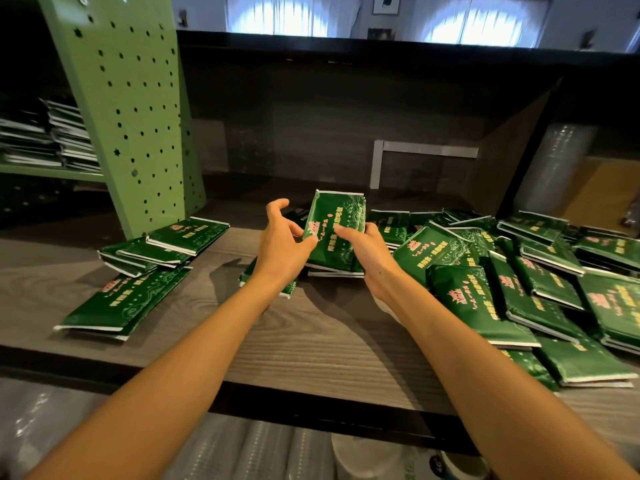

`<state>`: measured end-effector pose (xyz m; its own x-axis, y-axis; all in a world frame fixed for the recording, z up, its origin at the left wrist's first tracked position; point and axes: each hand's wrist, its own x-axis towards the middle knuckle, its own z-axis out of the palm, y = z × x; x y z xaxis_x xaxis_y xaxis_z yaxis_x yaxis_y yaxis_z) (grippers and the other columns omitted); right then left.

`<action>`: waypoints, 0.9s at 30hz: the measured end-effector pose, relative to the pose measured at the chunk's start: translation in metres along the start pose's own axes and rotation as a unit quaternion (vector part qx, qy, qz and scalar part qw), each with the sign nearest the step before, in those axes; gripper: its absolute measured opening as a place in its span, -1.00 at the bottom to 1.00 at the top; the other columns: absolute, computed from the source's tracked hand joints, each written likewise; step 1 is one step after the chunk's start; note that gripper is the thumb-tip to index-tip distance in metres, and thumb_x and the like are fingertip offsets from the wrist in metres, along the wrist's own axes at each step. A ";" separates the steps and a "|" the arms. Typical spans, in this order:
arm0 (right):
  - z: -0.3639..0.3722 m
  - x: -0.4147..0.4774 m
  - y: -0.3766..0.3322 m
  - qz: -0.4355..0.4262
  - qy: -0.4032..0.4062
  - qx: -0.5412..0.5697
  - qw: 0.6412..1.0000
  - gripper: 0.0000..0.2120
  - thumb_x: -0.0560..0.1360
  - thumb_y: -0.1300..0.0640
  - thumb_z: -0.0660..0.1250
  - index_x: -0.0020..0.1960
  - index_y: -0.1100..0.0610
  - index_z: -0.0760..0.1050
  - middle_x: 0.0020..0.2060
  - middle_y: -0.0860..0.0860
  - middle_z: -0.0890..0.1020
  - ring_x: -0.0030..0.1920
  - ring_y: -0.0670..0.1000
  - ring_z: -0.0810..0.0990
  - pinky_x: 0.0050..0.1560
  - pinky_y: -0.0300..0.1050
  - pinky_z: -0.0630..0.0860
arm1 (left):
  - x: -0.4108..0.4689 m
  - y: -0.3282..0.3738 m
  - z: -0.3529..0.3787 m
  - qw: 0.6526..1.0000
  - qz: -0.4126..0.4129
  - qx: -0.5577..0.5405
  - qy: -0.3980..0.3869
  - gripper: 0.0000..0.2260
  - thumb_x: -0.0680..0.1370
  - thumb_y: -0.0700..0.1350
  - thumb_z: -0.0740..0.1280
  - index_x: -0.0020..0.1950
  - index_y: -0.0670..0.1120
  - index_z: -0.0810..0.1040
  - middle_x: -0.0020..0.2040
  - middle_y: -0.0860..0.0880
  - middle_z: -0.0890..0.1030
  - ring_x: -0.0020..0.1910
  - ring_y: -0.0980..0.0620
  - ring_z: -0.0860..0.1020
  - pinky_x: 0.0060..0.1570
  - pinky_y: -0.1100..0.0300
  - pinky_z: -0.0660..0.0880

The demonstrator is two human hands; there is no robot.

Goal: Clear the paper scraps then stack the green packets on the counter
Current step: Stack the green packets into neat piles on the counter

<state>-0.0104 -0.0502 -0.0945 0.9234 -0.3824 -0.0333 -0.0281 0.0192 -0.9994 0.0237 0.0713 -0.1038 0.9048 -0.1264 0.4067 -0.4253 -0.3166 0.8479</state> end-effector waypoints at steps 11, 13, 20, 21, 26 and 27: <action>-0.009 -0.002 -0.007 0.022 0.042 -0.004 0.999 -0.54 0.57 0.17 0.22 0.42 0.19 0.17 0.20 0.04 0.39 0.16 0.03 0.36 0.10 -0.10 0.23 | 0.012 -0.004 -0.035 0.902 -0.145 0.403 -0.045 -0.59 0.55 0.07 0.25 0.32 -0.10 0.40 0.37 -0.21 0.32 0.36 -0.21 0.22 0.27 0.00 0.23; -0.011 -0.002 -0.008 0.029 0.043 0.001 0.999 -0.51 0.57 0.17 0.22 0.44 0.19 0.14 0.20 0.03 0.36 0.26 0.06 0.34 0.12 -0.09 0.21 | 0.012 -0.005 -0.036 0.888 -0.181 0.408 -0.106 -0.41 0.51 0.22 0.26 0.40 -0.12 0.31 0.42 -0.20 0.31 0.41 -0.22 0.22 0.33 -0.05 0.18; -0.011 0.001 -0.007 0.023 0.055 -0.002 0.998 -0.60 0.56 0.18 0.23 0.36 0.19 0.23 0.10 0.03 0.41 0.05 -0.02 0.35 0.07 -0.09 0.24 | 0.011 -0.002 -0.031 0.939 -0.159 0.270 -0.142 -0.29 0.39 0.00 0.49 0.43 -0.12 0.24 0.37 -0.15 0.40 0.31 -0.13 0.41 0.24 0.00 0.38; -0.011 0.002 -0.007 0.020 0.054 -0.002 0.998 -0.60 0.56 0.18 0.23 0.36 0.19 0.23 0.13 0.04 0.41 0.06 -0.02 0.35 0.07 -0.09 0.24 | 0.011 -0.002 -0.032 0.944 -0.168 0.246 -0.145 -0.27 0.38 -0.05 0.50 0.44 -0.14 0.21 0.37 -0.16 0.39 0.30 -0.13 0.41 0.22 0.03 0.39; -0.011 0.001 -0.006 0.019 0.054 -0.007 0.998 -0.53 0.56 0.17 0.25 0.41 0.20 0.20 0.27 0.07 0.41 0.13 0.01 0.36 0.09 -0.09 0.24 | 0.017 -0.001 -0.037 0.949 -0.205 0.212 -0.113 -0.35 0.40 -0.13 0.50 0.39 -0.27 0.31 0.35 -0.21 0.42 0.32 -0.17 0.40 0.21 0.04 0.38; -0.011 0.002 -0.006 0.018 0.055 -0.006 0.998 -0.54 0.56 0.17 0.25 0.40 0.20 0.21 0.28 0.07 0.41 0.12 0.00 0.36 0.09 -0.08 0.25 | 0.019 -0.002 -0.038 0.949 -0.213 0.205 -0.104 -0.42 0.40 -0.15 0.49 0.34 -0.29 0.37 0.30 -0.22 0.46 0.28 -0.17 0.44 0.17 0.04 0.39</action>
<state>-0.0130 -0.0616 -0.0888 0.8744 -0.4802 -0.0689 -0.0651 0.0246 -0.9976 0.0406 0.1057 -0.0848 0.9957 -0.0737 -0.0561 -0.0135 -0.7151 0.6989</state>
